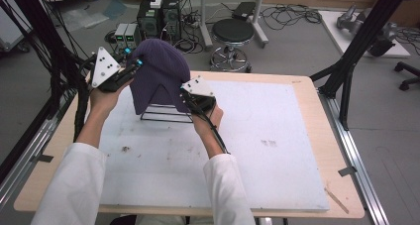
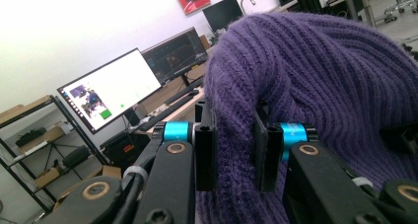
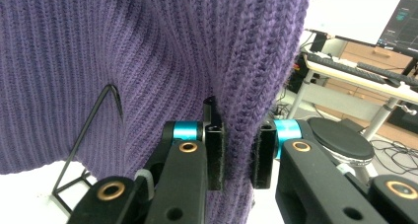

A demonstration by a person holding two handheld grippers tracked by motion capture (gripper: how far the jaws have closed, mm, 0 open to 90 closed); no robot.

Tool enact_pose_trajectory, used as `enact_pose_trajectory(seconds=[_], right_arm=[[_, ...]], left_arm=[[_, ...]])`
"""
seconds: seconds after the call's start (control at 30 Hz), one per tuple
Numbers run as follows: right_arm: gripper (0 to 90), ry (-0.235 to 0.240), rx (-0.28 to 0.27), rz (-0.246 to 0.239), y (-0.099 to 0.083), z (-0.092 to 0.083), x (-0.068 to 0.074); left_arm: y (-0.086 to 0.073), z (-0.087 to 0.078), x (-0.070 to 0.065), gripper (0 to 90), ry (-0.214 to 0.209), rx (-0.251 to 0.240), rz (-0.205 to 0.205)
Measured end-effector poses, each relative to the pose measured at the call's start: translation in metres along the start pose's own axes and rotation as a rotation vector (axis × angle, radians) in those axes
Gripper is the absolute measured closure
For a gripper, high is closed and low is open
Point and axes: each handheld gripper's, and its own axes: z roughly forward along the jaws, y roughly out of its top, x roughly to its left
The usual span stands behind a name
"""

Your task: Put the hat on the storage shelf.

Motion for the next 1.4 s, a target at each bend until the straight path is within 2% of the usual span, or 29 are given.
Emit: enact_pose_trajectory(seconds=[0.1, 0.23, 0.37, 0.4, 0.5, 0.57, 0.73, 0.83, 1.0, 1.13, 1.3, 1.4], right_arm=[[81.0, -0.001, 0.003, 0.001, -0.002, 0.0, 0.001], [81.0, -0.01, 0.012, -0.022, -0.003, 0.002, 0.001], [80.7, -0.028, 0.02, -0.037, -0.005, 0.003, 0.0], [80.7, -0.068, -0.028, -0.125, -0.004, 0.005, -0.008], [80.6, -0.079, -0.044, -0.128, -0.004, 0.005, -0.013], [80.5, -0.069, -0.026, -0.128, -0.005, 0.005, -0.014], [80.5, -0.057, -0.011, -0.134, -0.012, 0.009, -0.007], [80.4, -0.049, 0.006, -0.129, -0.018, 0.011, -0.004], [79.6, -0.036, 0.018, -0.117, -0.025, 0.013, -0.001], [79.5, -0.027, 0.018, -0.062, -0.03, 0.014, 0.001], [78.8, -0.026, 0.031, -0.031, -0.038, 0.016, 0.0], [78.6, -0.017, 0.032, -0.007, -0.044, 0.016, -0.001]], left_arm=[[-0.003, 0.0, -0.001, 75.4, 0.003, 0.01, 0.004], [-0.006, 0.0, -0.003, 75.5, 0.001, 0.019, 0.006], [-0.012, -0.001, -0.006, 75.5, 0.0, 0.022, -0.006], [-0.014, -0.002, -0.006, 75.4, -0.002, 0.024, -0.005], [-0.02, -0.003, -0.007, 75.5, -0.005, 0.027, -0.012], [-0.023, -0.003, -0.007, 75.5, -0.008, 0.04, -0.01], [-0.03, -0.005, -0.008, 75.5, -0.005, 0.059, -0.004], [-0.035, -0.007, -0.009, 75.5, -0.012, 0.081, 0.014], [-0.041, -0.008, -0.011, 75.5, -0.01, 0.09, 0.014], [-0.042, -0.008, -0.013, 75.5, -0.009, 0.104, 0.022], [-0.043, -0.007, -0.018, 75.3, -0.024, 0.106, 0.034], [-0.046, -0.008, -0.02, 74.5, -0.028, 0.113, 0.02]])
